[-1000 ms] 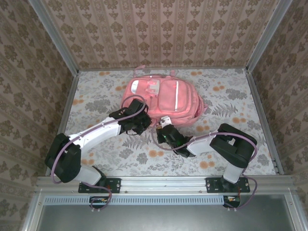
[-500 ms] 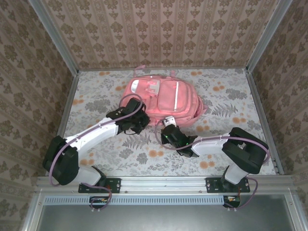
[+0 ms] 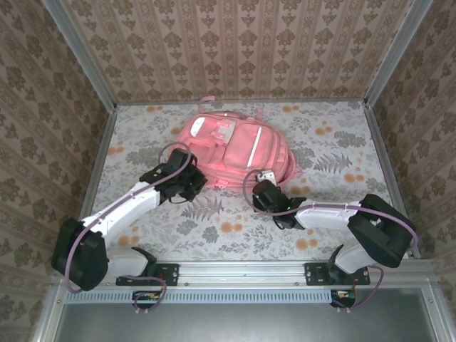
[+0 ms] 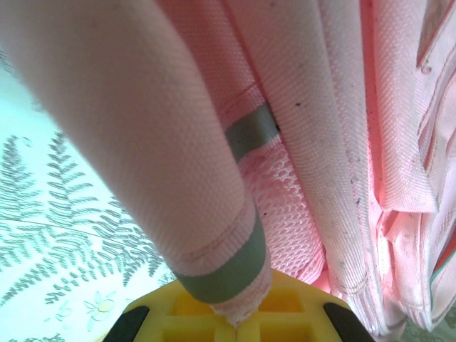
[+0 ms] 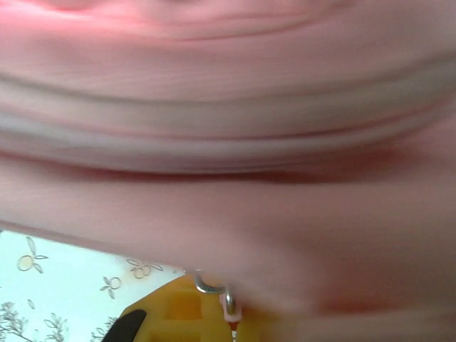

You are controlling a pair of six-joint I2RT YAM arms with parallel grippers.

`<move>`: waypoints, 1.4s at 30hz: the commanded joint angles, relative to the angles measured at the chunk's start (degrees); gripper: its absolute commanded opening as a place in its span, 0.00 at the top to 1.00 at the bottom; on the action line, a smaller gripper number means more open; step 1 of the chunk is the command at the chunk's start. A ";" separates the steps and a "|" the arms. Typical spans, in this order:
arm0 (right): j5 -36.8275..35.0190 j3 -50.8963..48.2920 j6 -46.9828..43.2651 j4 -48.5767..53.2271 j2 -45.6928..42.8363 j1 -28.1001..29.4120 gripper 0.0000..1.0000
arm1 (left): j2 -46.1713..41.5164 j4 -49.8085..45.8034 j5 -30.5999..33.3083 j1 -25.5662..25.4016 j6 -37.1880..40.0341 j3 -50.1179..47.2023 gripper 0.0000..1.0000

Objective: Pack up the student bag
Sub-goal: Zip the student bag at the top-center of the table.

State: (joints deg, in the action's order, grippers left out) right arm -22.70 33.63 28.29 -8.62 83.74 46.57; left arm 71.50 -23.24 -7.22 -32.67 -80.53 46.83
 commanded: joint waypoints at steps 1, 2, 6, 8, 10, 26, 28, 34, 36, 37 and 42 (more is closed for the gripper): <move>-2.34 -1.89 -0.19 5.51 -2.24 -3.27 1.00 | -3.80 -4.68 2.16 4.19 3.30 -2.27 1.00; -1.81 -1.98 -0.46 5.82 -2.43 -3.92 1.00 | -4.32 -4.89 1.96 5.14 3.76 -2.86 1.00; -0.37 -2.42 -1.81 6.59 -2.80 -5.90 1.00 | -6.43 -5.89 0.79 10.95 7.14 -4.95 1.00; 0.93 -2.03 -2.86 6.67 -2.71 -6.20 1.00 | -6.43 -5.03 -0.49 13.06 8.86 -5.60 1.00; 5.14 -1.52 -4.38 5.55 -2.80 -6.06 1.00 | -5.42 -5.29 -0.79 14.28 11.15 -4.82 1.00; 14.34 1.29 -3.72 4.27 -3.49 1.58 1.00 | -6.21 -0.41 7.94 -15.12 -7.84 -5.18 0.54; 14.31 0.51 -3.39 3.76 -3.68 1.66 1.00 | -3.03 5.01 9.04 -17.91 -9.56 -4.82 0.54; 14.33 -1.35 -3.87 2.87 -5.93 1.64 1.00 | 7.21 11.84 12.89 -24.05 -11.51 0.51 0.45; 14.46 -1.59 -4.02 2.74 -6.04 1.60 1.00 | 9.63 13.58 13.67 -24.91 -12.72 1.35 0.44; 14.64 -1.71 -4.11 2.47 -6.05 1.60 1.00 | 10.76 14.68 13.81 -25.24 -13.15 1.59 0.43; 15.00 -2.41 -4.23 1.62 -6.25 1.54 1.00 | 14.11 16.01 17.05 -27.12 -13.02 3.85 0.41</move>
State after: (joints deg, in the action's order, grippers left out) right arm -9.43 31.79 24.21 -4.60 79.48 47.72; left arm 84.53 -11.70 6.33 -58.81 -91.68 47.55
